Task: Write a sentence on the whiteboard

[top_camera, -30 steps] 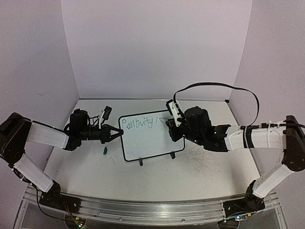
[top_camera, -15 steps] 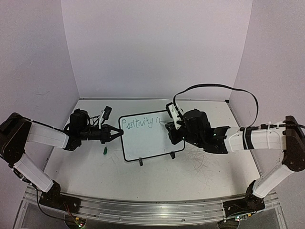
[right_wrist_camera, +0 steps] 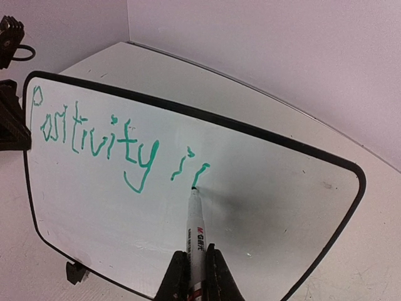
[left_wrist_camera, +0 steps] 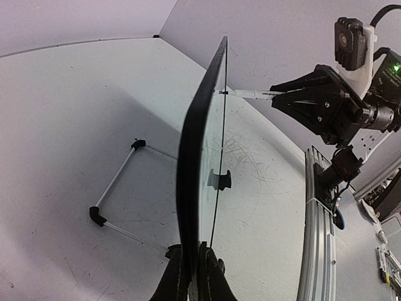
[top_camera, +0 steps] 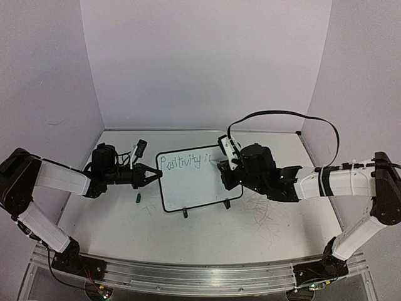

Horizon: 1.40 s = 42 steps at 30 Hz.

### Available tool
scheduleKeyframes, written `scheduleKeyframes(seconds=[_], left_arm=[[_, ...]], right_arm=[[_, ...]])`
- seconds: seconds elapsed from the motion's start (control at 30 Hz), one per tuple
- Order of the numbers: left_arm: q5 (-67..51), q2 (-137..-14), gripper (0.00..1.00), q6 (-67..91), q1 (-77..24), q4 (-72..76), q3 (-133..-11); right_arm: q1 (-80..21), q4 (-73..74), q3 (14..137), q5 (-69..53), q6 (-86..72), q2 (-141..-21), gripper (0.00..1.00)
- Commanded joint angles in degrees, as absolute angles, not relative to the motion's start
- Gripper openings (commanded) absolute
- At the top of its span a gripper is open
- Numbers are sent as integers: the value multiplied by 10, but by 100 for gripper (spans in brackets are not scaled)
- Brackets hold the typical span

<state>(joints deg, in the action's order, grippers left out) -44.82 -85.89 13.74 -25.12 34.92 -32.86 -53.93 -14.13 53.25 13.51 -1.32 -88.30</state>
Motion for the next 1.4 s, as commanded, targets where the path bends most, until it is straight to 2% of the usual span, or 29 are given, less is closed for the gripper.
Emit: scheduleKeyframes(seconds=[0.0,0.67,1.37], left_arm=[[-438,-838,0,117,-250,368,-338],[-435,-838,0,115,-250,368,-336],[-429,-836,0,115,-250,367,-334]], right_arm=[[-539,-163,566,162,-10,-898,0],[-529,-166,569,194,-11,-893,0],[-534,-132,526,162,-46,-872,0]])
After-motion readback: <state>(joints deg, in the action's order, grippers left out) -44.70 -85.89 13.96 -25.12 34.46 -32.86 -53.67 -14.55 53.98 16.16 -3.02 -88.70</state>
